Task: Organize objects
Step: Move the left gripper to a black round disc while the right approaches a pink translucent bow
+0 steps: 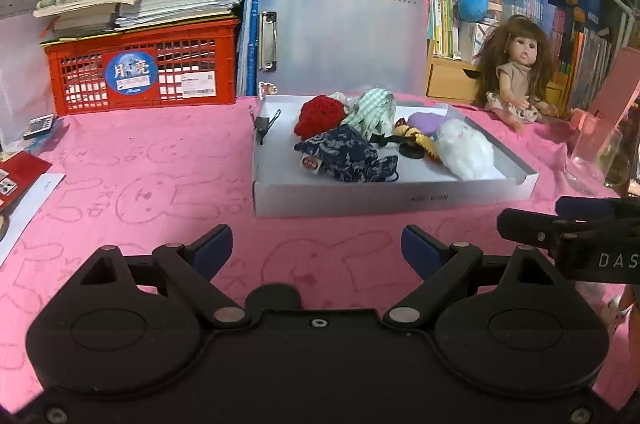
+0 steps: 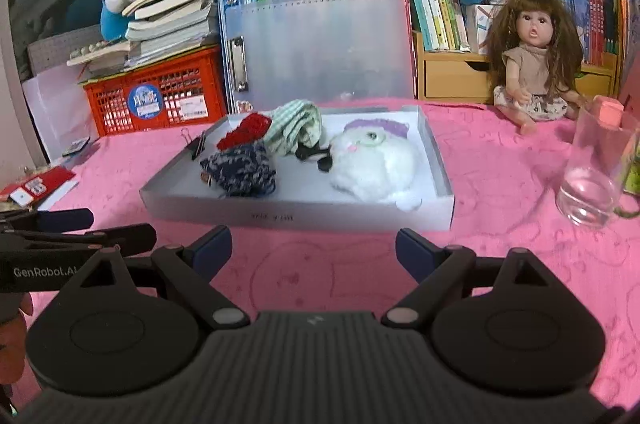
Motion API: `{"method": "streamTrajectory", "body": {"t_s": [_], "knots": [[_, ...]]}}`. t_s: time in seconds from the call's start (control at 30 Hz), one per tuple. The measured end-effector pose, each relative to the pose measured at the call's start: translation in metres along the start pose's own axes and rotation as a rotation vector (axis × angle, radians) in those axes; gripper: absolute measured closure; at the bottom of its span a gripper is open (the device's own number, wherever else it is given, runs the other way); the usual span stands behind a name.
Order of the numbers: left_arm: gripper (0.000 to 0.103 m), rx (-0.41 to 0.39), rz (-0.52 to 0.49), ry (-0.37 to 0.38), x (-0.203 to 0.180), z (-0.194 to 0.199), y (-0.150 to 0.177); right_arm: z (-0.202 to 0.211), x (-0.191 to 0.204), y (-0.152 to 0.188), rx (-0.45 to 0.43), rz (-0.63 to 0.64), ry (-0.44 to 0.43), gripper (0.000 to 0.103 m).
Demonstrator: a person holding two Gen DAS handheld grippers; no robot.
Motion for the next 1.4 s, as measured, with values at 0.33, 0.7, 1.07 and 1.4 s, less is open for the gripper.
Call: {"method": "streamTrajectory", "body": {"t_s": [0.33, 0.7, 1.07, 1.4], "knots": [[0.012, -0.041, 0.001, -0.082, 0.011, 0.011, 0.015, 0.015, 0.006, 0.024, 0.001, 0.059, 0.059, 0.007], [0.016, -0.013, 0.009, -0.079, 0.014, 0.009, 0.026, 0.027, 0.000, 0.041, -0.014, 0.067, 0.096, 0.007], [0.023, 0.025, 0.032, -0.058, 0.017, 0.003, 0.032, 0.030, -0.007, 0.047, -0.037, 0.048, 0.137, 0.007], [0.032, 0.041, 0.044, -0.050, 0.018, 0.001, 0.035, 0.032, -0.006, 0.053, -0.066, 0.049, 0.146, 0.009]]}}
Point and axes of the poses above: each gripper's, at about its wrist camera, not at the fingertips, and z roughly against the way its jaws point, x to its left, y to its underside, the point moved 2 cm from there along -z, roughly the way its jaws point, and after that the axes turned 12 degrees about -y, right-handed, at the moved point
